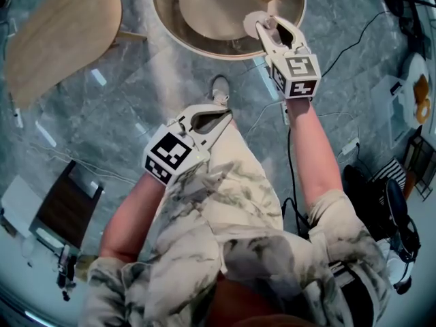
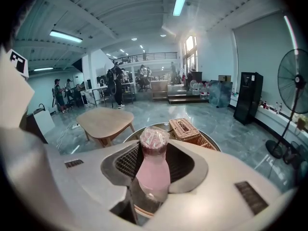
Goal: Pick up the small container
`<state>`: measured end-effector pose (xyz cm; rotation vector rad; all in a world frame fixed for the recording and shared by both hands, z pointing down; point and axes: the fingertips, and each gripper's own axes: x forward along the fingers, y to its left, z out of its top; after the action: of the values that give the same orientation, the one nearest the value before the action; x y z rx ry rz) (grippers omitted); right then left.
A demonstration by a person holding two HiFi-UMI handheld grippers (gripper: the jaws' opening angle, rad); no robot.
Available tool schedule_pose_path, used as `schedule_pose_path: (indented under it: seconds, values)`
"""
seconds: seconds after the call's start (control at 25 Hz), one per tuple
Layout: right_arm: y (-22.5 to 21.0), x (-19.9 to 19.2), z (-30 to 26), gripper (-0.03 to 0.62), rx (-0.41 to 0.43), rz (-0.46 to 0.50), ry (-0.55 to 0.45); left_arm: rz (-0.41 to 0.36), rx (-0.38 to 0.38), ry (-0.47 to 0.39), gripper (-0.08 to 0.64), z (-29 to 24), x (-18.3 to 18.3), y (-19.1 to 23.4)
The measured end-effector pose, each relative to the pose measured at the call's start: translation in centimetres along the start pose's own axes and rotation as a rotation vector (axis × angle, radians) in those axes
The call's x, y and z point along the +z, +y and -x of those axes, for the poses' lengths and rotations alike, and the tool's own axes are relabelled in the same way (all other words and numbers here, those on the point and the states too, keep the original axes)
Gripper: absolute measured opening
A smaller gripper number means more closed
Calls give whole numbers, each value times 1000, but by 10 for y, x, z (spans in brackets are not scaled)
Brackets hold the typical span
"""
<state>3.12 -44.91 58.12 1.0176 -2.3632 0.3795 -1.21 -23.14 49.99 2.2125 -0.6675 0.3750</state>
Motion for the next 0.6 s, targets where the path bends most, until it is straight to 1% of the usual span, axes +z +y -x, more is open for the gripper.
schedule_pose_path:
  seconds: [0.36, 0.6]
  values:
    - [25, 42, 49, 158, 31, 14, -17, -24, -17, -4, 21, 20, 0, -31]
    - [34, 60, 68, 158, 35, 28, -30, -34, -11, -7, 21, 30, -2, -37]
